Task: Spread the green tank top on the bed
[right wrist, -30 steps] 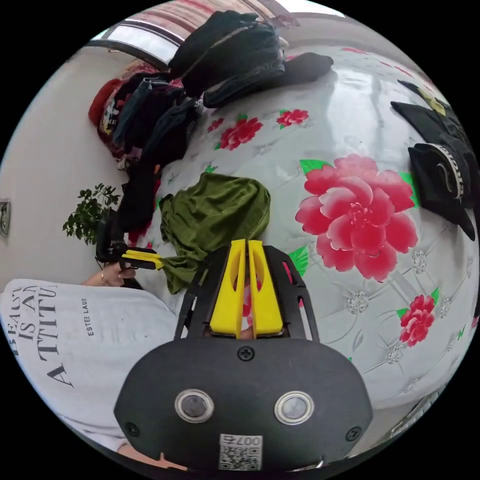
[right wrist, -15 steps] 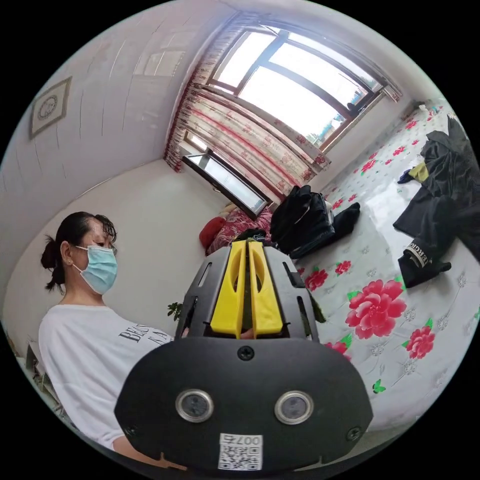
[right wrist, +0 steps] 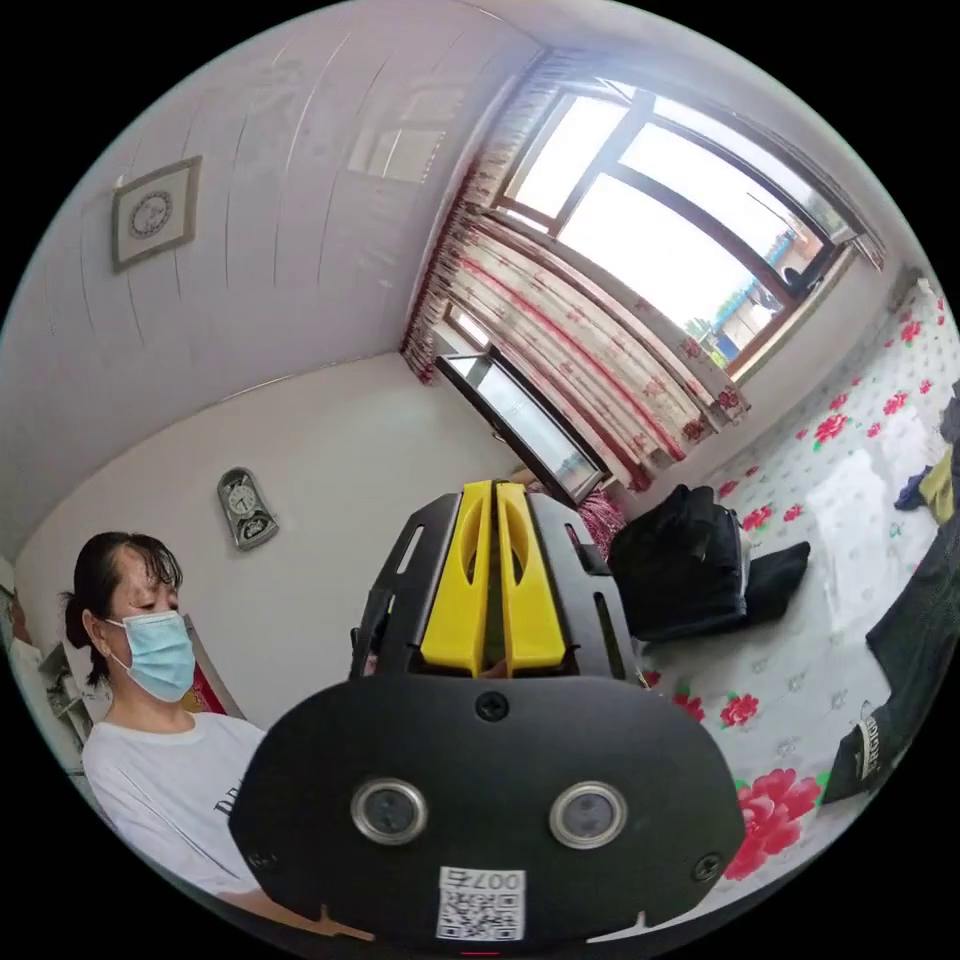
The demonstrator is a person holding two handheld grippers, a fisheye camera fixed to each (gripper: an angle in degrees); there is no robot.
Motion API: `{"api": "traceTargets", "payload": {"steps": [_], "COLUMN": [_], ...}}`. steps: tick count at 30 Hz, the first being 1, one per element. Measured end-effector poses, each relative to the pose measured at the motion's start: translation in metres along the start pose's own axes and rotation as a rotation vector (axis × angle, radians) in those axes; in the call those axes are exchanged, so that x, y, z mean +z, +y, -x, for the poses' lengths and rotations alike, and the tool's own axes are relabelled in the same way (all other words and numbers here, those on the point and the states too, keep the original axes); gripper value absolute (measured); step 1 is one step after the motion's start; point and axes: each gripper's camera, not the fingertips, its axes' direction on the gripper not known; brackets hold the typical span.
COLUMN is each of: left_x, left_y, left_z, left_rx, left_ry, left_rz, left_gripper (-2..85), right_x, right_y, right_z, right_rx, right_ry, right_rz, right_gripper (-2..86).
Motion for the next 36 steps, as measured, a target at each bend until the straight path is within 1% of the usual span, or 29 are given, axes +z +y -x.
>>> {"api": "traceTargets", "payload": {"steps": [2,4,6,8,10,12,13,14,15,16,17,18,20,21,23,28,33,36], "left_x": [-0.013,-0.027,-0.047,-0.059,-0.069,-0.08,-0.083,-0.088,-0.09,-0.092,-0.095,-0.099,-0.108,-0.114,-0.122,-0.121,-0.081,-0.043], "left_y": [-0.014,-0.015,0.003,0.027,0.057,0.11,0.126,0.158,0.192,0.209,0.241,0.27,0.302,0.316,0.325,0.32,0.288,0.264], "left_z": [-0.026,-0.048,-0.061,-0.058,-0.046,-0.02,-0.012,0.003,0.018,0.025,0.036,0.045,0.052,0.054,0.052,0.052,0.088,0.119], "left_rx": [0.077,0.146,0.177,0.151,0.08,-0.063,-0.114,-0.208,-0.31,-0.368,-0.464,-0.561,-0.682,-0.742,-0.783,-0.774,-0.734,-0.684], "left_ry": [-0.014,-0.056,-0.108,-0.13,-0.154,-0.217,-0.233,-0.254,-0.289,-0.314,-0.337,-0.344,-0.334,-0.327,-0.332,-0.351,-0.352,-0.413], "left_rz": [0.004,0.018,0.036,0.063,0.117,0.211,0.23,0.268,0.327,0.357,0.395,0.42,0.41,0.386,0.355,0.35,0.33,0.348], "left_gripper": [-0.9,-0.8,-0.8,-0.8,-0.8,-0.8,-0.8,-0.8,-0.8,-0.8,-0.8,-0.8,-0.8,-0.8,-0.8,-0.8,-0.1,3.1], "right_x": [0.002,0.0,-0.005,-0.012,-0.018,-0.022,-0.025,-0.028,-0.031,-0.036,-0.044,-0.048,-0.07,-0.075,-0.087,-0.072,-0.007,0.049], "right_y": [-0.014,-0.008,0.008,0.044,0.079,0.121,0.152,0.186,0.205,0.241,0.279,0.295,0.351,0.362,0.393,0.412,0.391,0.373], "right_z": [0.035,0.052,0.058,0.047,0.029,0.004,-0.018,-0.043,-0.056,-0.082,-0.108,-0.12,-0.157,-0.163,-0.183,-0.218,-0.269,-0.302], "right_rx": [-0.116,-0.184,-0.217,-0.209,-0.177,-0.121,-0.066,0.013,0.059,0.15,0.258,0.312,0.503,0.541,0.652,0.695,0.639,0.56], "right_ry": [-0.032,-0.041,-0.038,-0.012,0.045,0.127,0.19,0.255,0.289,0.348,0.373,0.375,0.372,0.363,0.358,0.367,0.338,0.409], "right_rz": [0.039,0.079,0.12,0.19,0.267,0.359,0.425,0.484,0.509,0.56,0.586,0.591,0.55,0.531,0.482,0.489,0.503,0.519], "right_gripper": [-0.2,-0.2,-0.3,-0.3,-0.3,-0.3,-0.3,-0.3,-0.3,-0.3,-0.3,-0.3,-0.3,-0.3,-0.3,-0.1,1.1,4.4]}}
